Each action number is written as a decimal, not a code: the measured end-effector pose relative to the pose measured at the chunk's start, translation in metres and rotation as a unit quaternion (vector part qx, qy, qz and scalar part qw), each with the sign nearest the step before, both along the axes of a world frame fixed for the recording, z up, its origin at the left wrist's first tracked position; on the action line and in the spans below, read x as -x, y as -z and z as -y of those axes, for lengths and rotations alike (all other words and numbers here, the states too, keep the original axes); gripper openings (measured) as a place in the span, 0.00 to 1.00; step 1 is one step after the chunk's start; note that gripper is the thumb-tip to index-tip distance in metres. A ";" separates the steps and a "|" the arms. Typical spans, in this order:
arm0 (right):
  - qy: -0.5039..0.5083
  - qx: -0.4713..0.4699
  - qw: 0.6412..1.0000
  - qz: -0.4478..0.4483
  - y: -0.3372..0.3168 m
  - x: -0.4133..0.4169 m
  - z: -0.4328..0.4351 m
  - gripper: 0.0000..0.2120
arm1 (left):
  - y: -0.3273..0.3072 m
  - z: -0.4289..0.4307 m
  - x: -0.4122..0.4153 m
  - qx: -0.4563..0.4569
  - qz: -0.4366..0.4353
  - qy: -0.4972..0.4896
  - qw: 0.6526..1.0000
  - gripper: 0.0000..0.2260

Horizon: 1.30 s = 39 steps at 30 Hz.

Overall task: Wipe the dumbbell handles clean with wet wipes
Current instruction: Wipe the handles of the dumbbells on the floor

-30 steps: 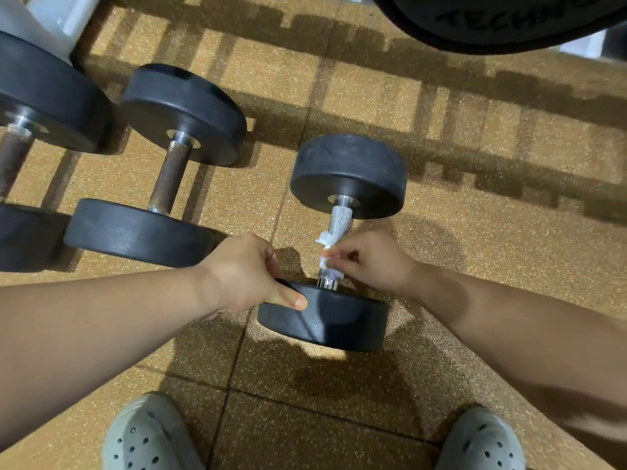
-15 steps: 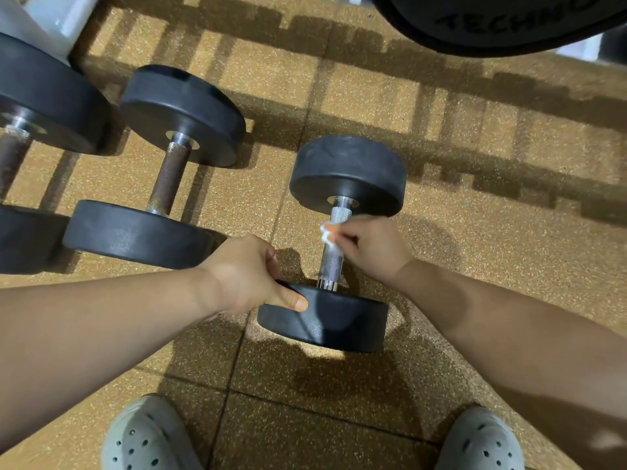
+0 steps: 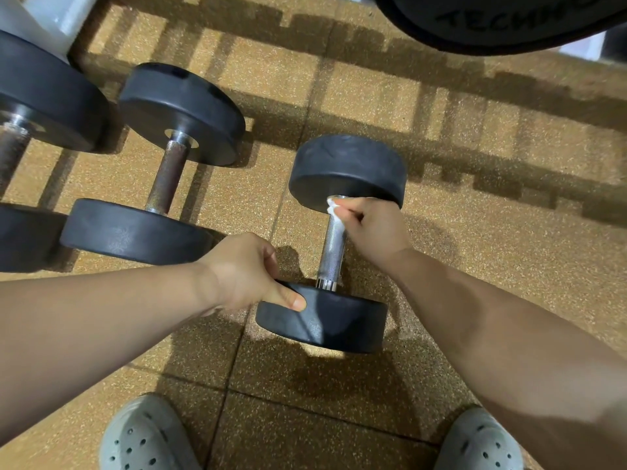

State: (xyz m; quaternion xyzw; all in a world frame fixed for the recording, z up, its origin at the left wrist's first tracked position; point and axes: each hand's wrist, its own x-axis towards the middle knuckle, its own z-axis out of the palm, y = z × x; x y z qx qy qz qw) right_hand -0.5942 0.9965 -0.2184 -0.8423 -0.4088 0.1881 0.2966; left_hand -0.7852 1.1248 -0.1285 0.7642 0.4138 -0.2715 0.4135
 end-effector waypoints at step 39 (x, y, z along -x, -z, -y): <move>-0.086 -0.016 0.993 0.077 -0.004 -0.033 0.094 0.08 | 0.022 0.085 -0.033 0.116 0.181 0.020 0.976 0.17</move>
